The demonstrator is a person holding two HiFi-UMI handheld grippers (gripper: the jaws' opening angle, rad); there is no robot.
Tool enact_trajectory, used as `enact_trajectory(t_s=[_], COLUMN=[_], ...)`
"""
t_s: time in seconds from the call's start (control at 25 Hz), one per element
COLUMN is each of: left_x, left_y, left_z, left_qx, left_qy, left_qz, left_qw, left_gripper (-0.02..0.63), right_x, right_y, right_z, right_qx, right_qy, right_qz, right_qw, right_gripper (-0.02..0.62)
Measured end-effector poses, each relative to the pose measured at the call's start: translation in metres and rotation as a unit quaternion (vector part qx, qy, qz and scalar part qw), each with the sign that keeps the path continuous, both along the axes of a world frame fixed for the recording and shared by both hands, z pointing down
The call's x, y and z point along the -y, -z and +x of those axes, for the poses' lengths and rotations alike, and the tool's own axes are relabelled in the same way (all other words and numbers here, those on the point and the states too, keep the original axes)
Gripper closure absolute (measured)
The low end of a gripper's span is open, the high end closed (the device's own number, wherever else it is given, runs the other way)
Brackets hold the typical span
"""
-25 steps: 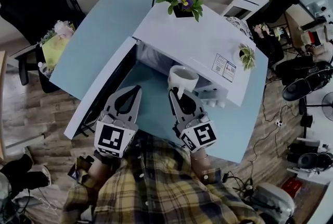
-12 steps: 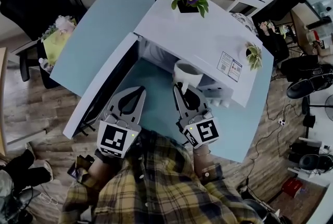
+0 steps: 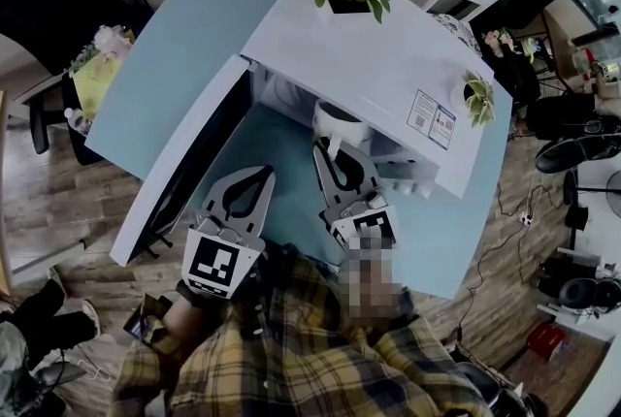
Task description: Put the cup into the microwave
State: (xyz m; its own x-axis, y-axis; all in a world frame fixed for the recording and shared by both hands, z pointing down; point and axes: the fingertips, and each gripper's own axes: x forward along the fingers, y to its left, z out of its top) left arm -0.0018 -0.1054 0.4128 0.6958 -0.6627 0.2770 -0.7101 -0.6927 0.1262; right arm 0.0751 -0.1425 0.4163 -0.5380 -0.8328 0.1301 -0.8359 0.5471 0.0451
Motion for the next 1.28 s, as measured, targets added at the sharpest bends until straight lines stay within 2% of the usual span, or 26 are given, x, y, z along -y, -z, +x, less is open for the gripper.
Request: enact_trajectory(t_s=[0.56,1.04,1.28], left_x=[-0.009,-0.008,-0.010], left_y=[-0.015,-0.014,-0.015], left_z=[-0.007,-0.012,-0.013], left_qx=[0.004,0.004,0.002], left_qy=[-0.005,0.003,0.007], left_qz=[-0.012,-0.008,-0.011], left_qw=[0.9999,1.0000,0.9999], left_gripper=[0.614,0.614,0.614], right_x=[0.033,0.054,0.064], right_y=[-0.017,-0.040,-0.044], right_z=[0.001,0.012,0.014], right_qx=[0.014,-0.011,-0.022], right_qy=[-0.042,-0.085,-0.110], right_qz=[0.019,0.029,0.049], right_qw=[0.999,0.996,0.993], right_gripper=[0.555,0.555,0.555])
